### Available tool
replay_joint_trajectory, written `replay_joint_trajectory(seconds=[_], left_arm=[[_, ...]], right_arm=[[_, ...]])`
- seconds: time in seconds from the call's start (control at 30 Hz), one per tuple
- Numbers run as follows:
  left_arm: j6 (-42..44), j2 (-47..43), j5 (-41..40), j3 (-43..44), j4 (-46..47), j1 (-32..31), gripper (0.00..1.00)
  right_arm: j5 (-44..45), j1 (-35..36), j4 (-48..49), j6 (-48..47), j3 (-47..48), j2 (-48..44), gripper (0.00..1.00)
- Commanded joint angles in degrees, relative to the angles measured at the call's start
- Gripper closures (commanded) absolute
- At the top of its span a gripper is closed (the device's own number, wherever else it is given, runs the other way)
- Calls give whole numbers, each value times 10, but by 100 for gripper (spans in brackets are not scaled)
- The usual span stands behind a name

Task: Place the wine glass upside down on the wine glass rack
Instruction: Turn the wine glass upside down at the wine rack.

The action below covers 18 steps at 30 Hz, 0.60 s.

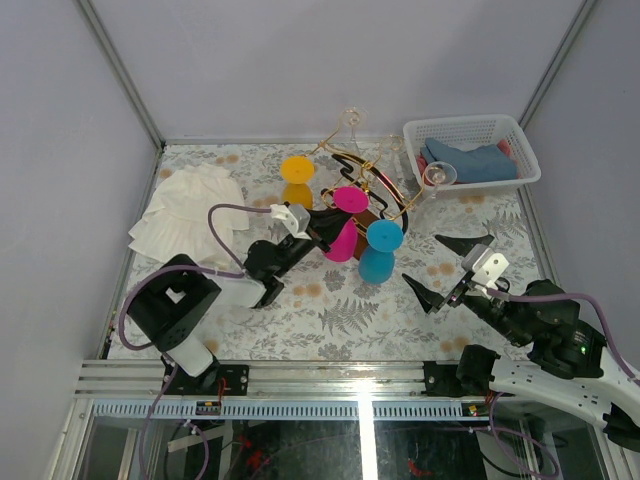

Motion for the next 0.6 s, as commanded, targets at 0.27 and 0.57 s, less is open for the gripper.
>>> replay_joint_trajectory(seconds=[0.27,0.57], left_arm=[[2,26,-24,25,56,31,100],[-3,22,-39,21,56,50,100]], right_arm=[[16,0,4,6,5,-1,1],[16,0,4,6,2,-1,1]])
